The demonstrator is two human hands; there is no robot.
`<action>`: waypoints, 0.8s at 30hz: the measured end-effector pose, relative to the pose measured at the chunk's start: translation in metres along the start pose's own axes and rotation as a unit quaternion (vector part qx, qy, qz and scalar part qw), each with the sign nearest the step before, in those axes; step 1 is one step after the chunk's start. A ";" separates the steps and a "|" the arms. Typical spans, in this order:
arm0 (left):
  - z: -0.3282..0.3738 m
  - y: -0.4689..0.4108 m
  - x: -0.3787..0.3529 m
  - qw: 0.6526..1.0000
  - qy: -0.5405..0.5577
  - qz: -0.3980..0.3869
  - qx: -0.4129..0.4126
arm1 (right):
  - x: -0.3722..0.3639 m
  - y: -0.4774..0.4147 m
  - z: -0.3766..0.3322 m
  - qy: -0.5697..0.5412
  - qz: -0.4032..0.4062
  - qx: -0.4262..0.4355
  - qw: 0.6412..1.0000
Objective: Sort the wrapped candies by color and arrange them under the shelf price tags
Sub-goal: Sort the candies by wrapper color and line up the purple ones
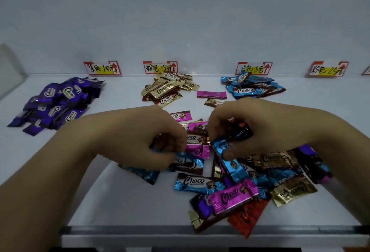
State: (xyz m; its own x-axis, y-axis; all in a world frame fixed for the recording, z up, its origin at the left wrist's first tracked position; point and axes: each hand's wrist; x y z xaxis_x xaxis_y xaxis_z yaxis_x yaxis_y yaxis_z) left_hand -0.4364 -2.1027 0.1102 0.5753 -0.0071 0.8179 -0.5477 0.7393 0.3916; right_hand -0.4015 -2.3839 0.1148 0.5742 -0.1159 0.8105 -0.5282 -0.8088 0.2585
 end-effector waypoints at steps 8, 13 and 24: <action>0.005 -0.024 0.011 0.968 0.135 0.211 0.012 | 0.010 -0.002 0.008 -0.174 0.112 0.057 0.977; 0.000 -0.038 0.018 0.935 0.197 0.287 0.070 | 0.031 0.012 0.032 -0.211 0.201 0.014 0.956; 0.010 -0.149 0.081 0.927 0.158 0.316 0.130 | 0.053 0.036 0.111 -0.237 0.395 -0.233 0.856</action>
State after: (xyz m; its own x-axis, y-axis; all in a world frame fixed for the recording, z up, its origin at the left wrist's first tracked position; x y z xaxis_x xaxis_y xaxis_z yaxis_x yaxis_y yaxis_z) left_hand -0.3137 -2.2199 0.1225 0.2166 0.5990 0.7709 -0.9399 0.3414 -0.0012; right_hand -0.3213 -2.4831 0.1087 0.0529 -0.8314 0.5531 -0.9980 -0.0638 -0.0004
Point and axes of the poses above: each hand's wrist, its own y-axis away from the middle knuckle, its own x-axis out of the back of the hand, z = x × y, and after that the axes turned 7 degrees about -z, right-handed
